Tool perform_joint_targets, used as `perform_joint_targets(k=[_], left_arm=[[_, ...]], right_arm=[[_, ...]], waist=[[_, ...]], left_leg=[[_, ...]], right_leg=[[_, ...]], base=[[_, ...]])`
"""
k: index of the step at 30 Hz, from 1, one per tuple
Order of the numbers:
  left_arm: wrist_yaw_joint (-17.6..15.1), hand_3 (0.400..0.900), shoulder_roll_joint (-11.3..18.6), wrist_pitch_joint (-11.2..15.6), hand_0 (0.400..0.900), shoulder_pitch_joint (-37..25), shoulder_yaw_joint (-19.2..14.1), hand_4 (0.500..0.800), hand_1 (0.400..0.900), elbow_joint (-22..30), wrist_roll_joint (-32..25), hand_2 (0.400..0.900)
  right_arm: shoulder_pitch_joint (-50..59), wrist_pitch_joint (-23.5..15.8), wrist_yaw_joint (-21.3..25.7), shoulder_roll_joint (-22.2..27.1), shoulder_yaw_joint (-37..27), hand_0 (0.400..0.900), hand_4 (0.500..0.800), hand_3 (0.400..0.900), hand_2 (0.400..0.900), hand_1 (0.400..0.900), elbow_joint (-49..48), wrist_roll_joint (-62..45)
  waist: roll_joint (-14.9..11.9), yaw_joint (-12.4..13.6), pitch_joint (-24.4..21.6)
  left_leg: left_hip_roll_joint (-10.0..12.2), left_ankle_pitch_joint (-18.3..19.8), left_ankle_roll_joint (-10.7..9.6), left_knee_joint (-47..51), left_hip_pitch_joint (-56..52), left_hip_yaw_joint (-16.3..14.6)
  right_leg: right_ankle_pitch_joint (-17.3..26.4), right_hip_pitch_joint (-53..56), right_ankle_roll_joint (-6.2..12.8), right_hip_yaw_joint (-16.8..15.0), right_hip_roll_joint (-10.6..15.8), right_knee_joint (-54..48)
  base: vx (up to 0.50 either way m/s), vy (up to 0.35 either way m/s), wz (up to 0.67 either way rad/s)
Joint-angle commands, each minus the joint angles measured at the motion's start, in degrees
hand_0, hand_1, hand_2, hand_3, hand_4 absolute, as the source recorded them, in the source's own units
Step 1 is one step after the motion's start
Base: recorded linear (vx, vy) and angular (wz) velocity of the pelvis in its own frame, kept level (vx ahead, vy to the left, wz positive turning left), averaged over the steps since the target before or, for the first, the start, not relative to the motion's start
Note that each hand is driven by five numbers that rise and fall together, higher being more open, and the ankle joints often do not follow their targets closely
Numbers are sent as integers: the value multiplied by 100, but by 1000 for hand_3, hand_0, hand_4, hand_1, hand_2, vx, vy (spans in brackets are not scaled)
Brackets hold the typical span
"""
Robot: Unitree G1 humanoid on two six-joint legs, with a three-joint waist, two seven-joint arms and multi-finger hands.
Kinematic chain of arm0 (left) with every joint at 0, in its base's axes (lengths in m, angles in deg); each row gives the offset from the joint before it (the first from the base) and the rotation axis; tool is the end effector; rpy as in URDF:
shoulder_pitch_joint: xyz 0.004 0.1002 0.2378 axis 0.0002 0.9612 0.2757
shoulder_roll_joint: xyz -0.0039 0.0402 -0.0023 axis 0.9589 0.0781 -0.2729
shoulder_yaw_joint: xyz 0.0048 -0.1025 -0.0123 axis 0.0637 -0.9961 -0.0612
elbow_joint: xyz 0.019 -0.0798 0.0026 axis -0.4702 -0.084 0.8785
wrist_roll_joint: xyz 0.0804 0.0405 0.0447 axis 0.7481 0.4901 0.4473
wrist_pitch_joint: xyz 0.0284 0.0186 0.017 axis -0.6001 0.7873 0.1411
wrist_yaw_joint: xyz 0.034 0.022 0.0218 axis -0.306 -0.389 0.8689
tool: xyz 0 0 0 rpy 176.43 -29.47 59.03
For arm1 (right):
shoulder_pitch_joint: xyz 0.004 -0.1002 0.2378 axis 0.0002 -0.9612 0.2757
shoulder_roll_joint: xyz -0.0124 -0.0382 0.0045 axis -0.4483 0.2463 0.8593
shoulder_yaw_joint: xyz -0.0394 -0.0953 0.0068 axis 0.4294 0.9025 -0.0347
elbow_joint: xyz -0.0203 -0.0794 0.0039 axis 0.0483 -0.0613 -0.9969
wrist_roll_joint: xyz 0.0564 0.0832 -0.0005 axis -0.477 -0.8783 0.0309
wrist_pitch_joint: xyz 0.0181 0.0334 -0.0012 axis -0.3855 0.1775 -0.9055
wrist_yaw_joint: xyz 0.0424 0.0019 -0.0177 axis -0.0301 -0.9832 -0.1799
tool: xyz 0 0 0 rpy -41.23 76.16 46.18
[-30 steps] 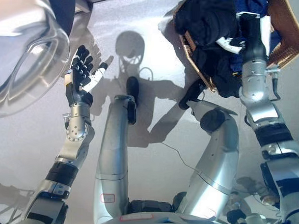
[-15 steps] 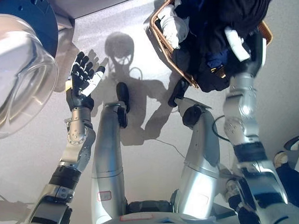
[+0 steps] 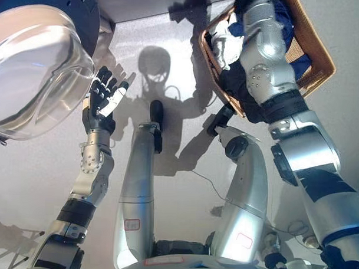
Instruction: Put the clothes in the basket into the washing machine.
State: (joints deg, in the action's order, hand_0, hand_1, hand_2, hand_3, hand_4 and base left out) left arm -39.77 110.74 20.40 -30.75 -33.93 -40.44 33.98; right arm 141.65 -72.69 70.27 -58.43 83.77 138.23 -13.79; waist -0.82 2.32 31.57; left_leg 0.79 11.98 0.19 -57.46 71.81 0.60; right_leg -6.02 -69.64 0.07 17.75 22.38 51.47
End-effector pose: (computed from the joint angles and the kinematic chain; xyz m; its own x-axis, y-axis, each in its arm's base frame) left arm 0.2483 0.1982 0.0777 0.9532 0.2105 0.2168 -0.1530 0.9550 -0.2542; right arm 0.3651 -0.1090 0.2927 0.8601 0.0366 0.5088 -0.1426 0.9749 0.1709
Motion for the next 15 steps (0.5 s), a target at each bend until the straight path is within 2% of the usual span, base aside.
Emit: perform_joint_targets(k=[1,7,15], left_arm=[[40,900,49,346,900,304,292,800,900,-12,-39,900],[101,900,199,346,900,250,404,800,900,19,34,900],[245,900,290,362,900,292,586,800,900,-55,37,900]], right_arm=[[292,-224,3,-364,70,400,500,400,400,400,551,405],[893,-122,136,-393,-20,400,500,400,400,400,1586,483],[1382,-175,244,59,125,400,500,400,400,400,1835,508]], waist=[[138,267,-1330],[235,549,-1367],[303,792,-1393]], left_leg=[[-323,-347,-178,464,545,134],[-389,-370,-180,444,577,226],[-478,-375,-175,392,596,294]], right_leg=[[-449,-947,605,294,1,415],[-512,-920,632,352,122,487],[-538,-883,677,409,239,571]], base=[[37,-52,20],[38,-57,22],[31,-42,16]])
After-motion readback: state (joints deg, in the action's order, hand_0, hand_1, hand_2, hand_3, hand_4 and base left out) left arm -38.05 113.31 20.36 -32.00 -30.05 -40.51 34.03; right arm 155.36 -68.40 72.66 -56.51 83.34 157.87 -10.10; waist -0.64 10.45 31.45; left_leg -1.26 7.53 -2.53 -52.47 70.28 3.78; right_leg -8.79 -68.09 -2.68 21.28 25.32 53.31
